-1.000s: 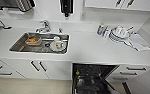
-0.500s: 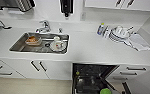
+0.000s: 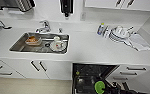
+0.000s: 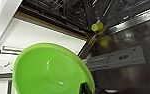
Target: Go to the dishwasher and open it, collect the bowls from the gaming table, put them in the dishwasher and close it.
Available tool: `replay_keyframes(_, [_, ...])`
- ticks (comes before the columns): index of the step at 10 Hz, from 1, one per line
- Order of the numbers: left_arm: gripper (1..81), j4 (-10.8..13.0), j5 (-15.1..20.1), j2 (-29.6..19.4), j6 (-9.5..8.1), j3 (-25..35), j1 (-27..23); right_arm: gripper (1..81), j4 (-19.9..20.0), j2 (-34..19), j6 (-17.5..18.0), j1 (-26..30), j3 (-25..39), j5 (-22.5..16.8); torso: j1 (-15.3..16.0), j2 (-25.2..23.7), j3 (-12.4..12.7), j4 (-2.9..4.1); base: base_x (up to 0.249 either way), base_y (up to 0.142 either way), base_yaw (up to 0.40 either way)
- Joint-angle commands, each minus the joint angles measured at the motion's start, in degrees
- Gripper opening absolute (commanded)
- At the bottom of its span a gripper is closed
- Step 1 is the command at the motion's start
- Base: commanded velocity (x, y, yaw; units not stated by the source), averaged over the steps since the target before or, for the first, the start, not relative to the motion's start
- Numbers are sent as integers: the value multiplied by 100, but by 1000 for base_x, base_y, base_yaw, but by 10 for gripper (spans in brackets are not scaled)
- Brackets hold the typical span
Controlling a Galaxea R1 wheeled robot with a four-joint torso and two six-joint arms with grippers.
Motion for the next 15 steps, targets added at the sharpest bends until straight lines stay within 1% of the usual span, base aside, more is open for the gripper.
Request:
replay_keyframes(1, [811,121,203,-42,26,0,185,811,293,-113,-29,975,-189,-329,0,0,0,0,0,0,0])
replay_keyframes(2, [811,121,212,-25,26,0,185,811,310,-130,-21,1054,-189,-364,0,0,0,0,0,0,0])
replay_keyframes(3, [811,121,212,-16,26,0,185,811,407,-217,-29,1116,-163,-504,0,0,0,0,0,0,0])
replay_keyframes(5, [811,113,221,10,26,0,176,811,460,-693,-29,1266,145,-645,2,0,0,0,0,0,0])
replay_keyframes(6, [811,-17,238,63,9,-87,133,811,451,-1024,-38,1222,276,-1010,2,0,0,0,0,0,0])
replay_keyframes(7, [811,-210,255,141,-8,-183,97,811,398,-1308,-56,1038,330,-1313,2,0,0,0,0,0,0])
replay_keyframes(8, [811,-430,273,229,-9,-315,71,811,390,-1616,-109,774,365,-1375,2,0,0,0,0,0,0])
replay_keyframes(10, [811,-626,282,318,-35,-519,1,811,363,-2046,-161,107,374,-1516,2,0,0,0,0,0,0])
replay_keyframes(11, [811,-731,300,327,-44,-536,-17,811,293,-2099,-267,-254,347,-1507,0,0,0,0,0,0,0])
replay_keyframes(12, [811,-854,300,336,-35,-536,-8,811,214,-2073,-302,-718,261,-1455,2,0,0,0,0,0,0])
replay_keyframes(14, [811,-863,300,344,-35,-536,-8,811,-23,-1776,-355,-1677,-99,-1332,0,0,0,0,0,0,0])
replay_keyframes(15, [811,-863,300,344,-35,-536,-9,811,-119,-1626,-355,-2055,-292,-1105,0,0,0,0,0,0,0])
